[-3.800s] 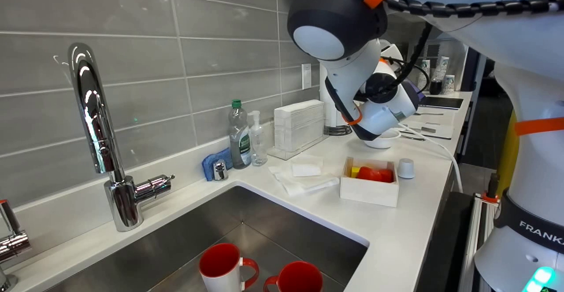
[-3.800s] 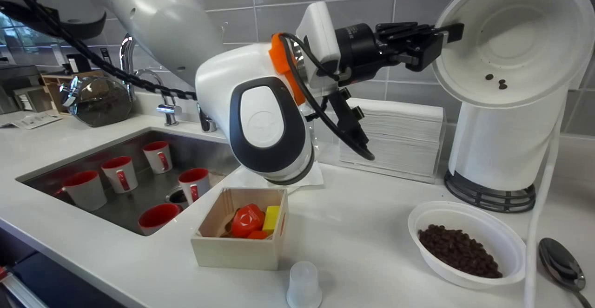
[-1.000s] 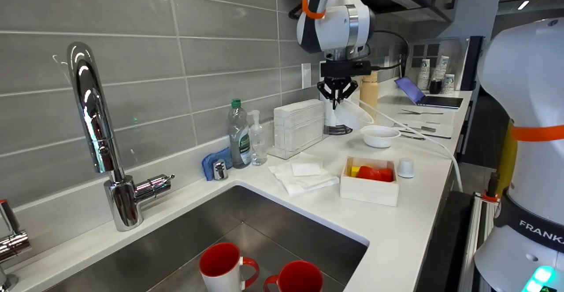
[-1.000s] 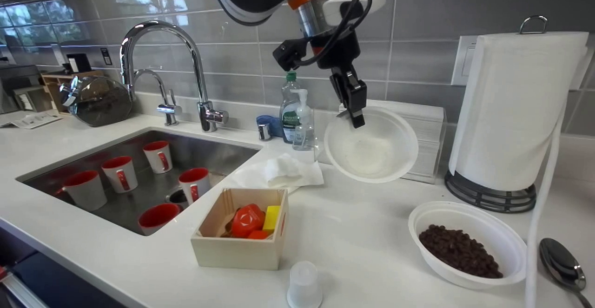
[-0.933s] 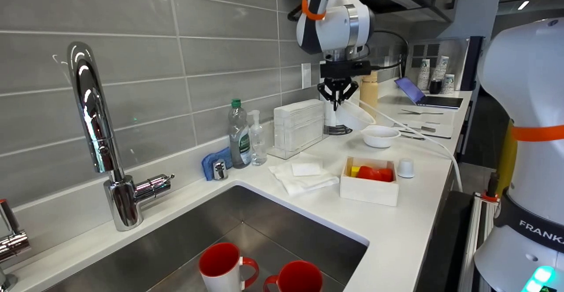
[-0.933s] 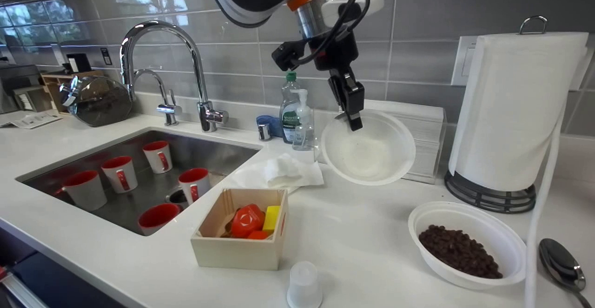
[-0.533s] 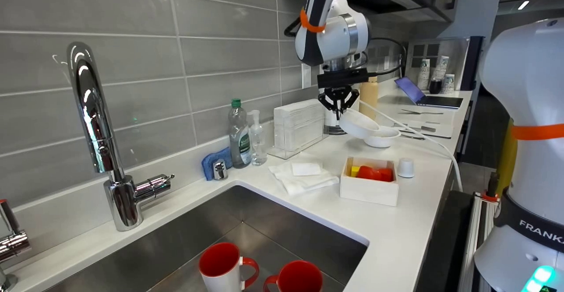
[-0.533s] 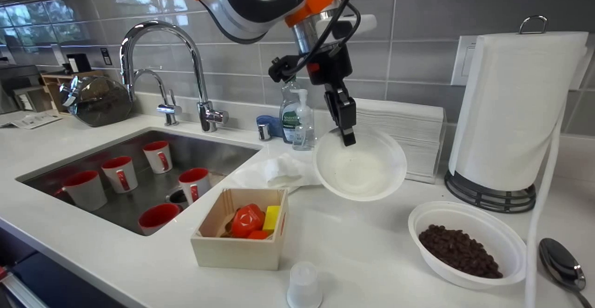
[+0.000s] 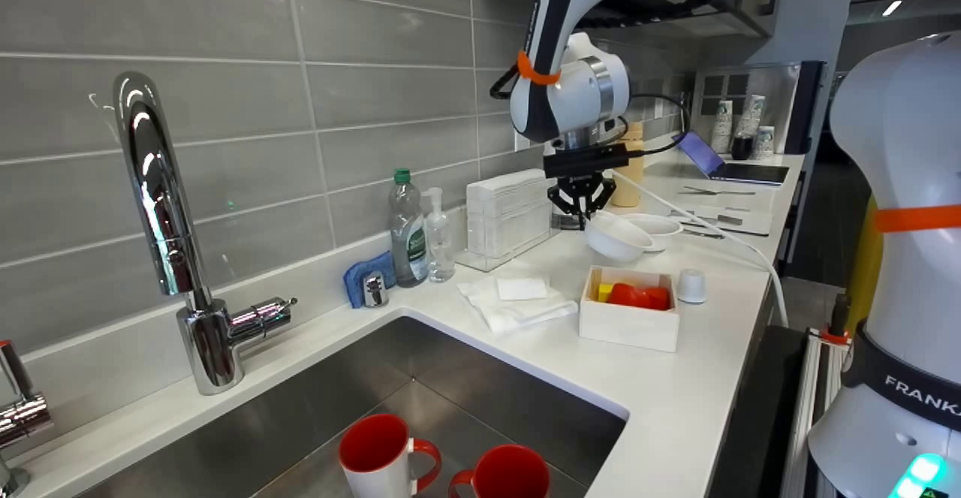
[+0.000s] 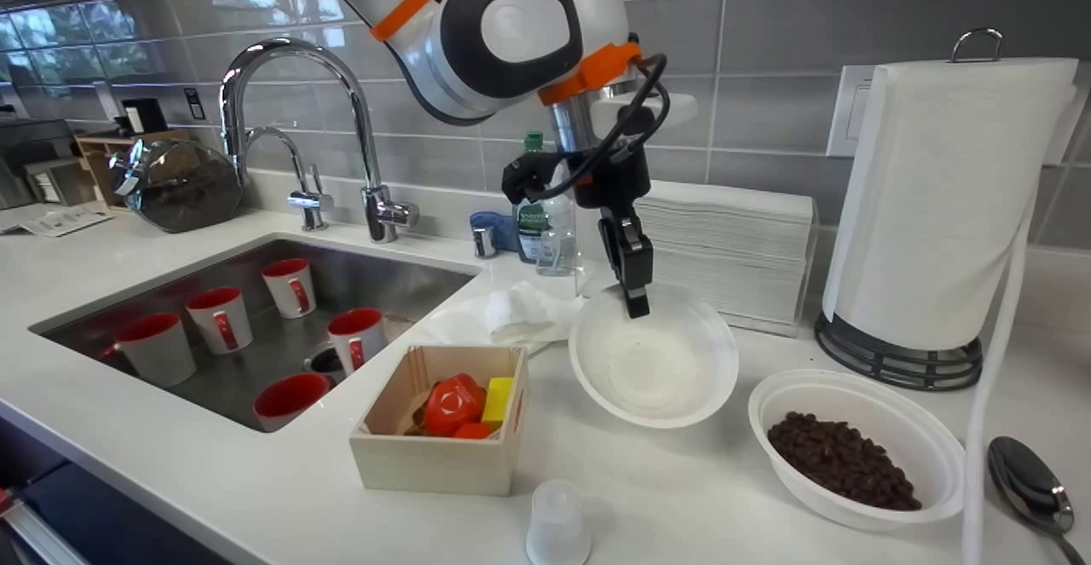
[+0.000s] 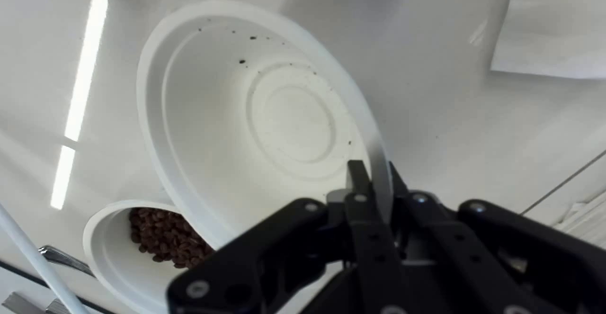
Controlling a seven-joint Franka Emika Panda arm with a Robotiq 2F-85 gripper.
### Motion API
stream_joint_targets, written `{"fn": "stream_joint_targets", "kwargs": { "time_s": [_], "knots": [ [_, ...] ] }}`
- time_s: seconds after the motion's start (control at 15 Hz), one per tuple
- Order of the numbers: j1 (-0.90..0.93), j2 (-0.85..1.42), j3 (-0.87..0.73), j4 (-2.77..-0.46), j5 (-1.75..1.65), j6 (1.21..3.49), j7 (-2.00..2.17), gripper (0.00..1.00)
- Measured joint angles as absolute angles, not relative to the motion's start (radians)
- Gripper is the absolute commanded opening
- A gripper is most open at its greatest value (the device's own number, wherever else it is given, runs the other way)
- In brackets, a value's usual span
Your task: Pour the contents in the bowl into the other bowl
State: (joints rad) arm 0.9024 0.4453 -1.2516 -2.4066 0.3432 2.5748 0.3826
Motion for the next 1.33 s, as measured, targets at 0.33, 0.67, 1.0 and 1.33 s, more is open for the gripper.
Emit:
{"fn": "stream_joint_targets", "kwargs": {
  "time_s": [0.33, 0.67, 1.0, 1.33],
  "knots": [
    [0.685, 0.434, -1.040, -2.383, 0.276, 2.594, 0.441, 0.32],
    [0.492, 0.426, -0.843, -2.350, 0.198, 2.604, 0.518, 0.76],
    [0.336, 0.360, -0.702, -2.295, 0.136, 2.598, 0.567, 1.00],
    [0.217, 0.276, -0.658, -2.205, -0.047, 2.499, 0.663, 1.00]
  ]
}}
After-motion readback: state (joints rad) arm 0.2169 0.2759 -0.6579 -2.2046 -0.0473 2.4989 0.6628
